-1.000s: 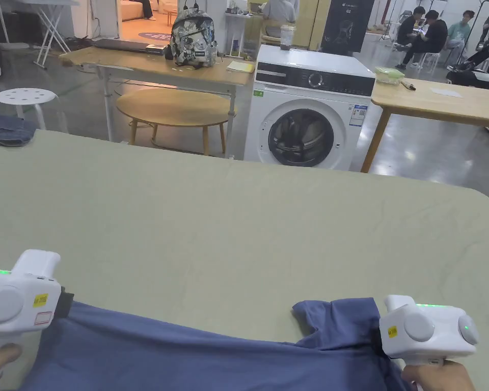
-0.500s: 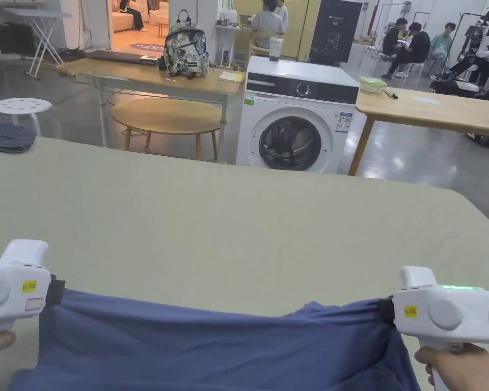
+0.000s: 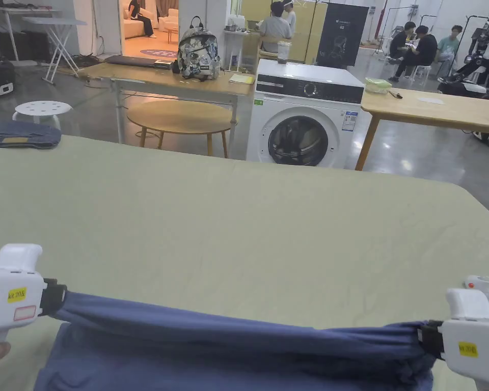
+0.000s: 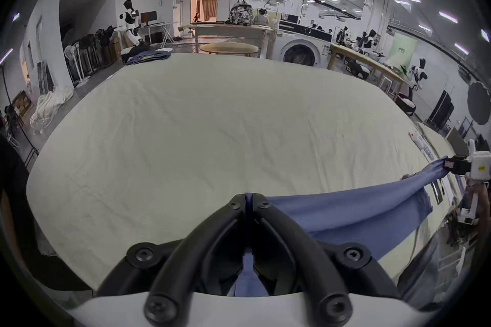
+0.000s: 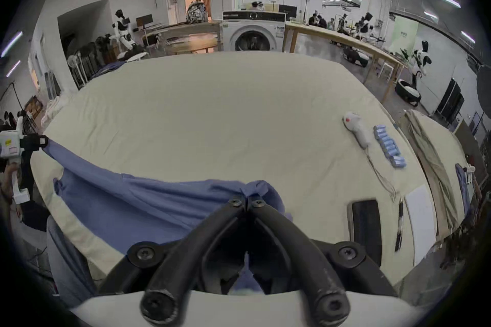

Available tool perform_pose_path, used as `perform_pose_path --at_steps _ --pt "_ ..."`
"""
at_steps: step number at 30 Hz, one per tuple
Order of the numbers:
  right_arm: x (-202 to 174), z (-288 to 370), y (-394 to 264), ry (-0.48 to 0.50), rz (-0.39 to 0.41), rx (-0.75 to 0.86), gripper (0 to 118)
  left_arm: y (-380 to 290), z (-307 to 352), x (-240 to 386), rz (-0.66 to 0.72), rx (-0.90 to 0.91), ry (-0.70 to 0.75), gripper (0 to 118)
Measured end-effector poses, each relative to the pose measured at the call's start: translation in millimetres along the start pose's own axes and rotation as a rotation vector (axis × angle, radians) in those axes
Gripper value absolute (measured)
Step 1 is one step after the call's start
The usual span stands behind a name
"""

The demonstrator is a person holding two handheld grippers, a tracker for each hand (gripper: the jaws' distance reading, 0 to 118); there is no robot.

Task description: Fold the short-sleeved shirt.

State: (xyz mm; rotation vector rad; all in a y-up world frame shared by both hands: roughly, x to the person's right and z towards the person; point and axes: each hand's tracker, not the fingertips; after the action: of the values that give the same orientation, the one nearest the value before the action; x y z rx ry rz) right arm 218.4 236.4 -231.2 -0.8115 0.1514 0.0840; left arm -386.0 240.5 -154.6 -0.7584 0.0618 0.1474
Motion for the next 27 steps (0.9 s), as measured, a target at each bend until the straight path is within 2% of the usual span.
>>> perform_pose_path --at_steps 8,16,18,23,24,25,26,27 --pt "-2 5 -67 -0.034 0.005 -0.126 0 -52 -10 -9 -0.042 -0.120 0.033 0" --pt "-9 -30 -108 -0.081 0.044 -0.235 0 -87 -30 -4 -0.101 -0.248 0.084 0" --pt "-11 -38 -113 -0.082 0.046 -0.241 0 -93 -39 -5 -0.101 -0.294 0.091 0" --pt "-12 -43 -118 -0.087 0.052 -0.223 2 -97 -42 -3 -0.086 -0.275 0.100 0" --pt "-13 -41 -116 -0.092 0.063 -0.222 3 -95 -40 -3 -0.084 -0.274 0.100 0" --pt "-15 -38 -114 -0.093 0.068 -0.222 12 -93 -36 -1 -0.081 -0.272 0.100 0" --pt "-17 -32 -111 -0.095 0.069 -0.218 24 -90 -33 0 -0.077 -0.266 0.103 4" --pt "-19 -24 -107 -0.107 0.067 -0.200 43 -88 -29 1 -0.070 -0.250 0.109 10"
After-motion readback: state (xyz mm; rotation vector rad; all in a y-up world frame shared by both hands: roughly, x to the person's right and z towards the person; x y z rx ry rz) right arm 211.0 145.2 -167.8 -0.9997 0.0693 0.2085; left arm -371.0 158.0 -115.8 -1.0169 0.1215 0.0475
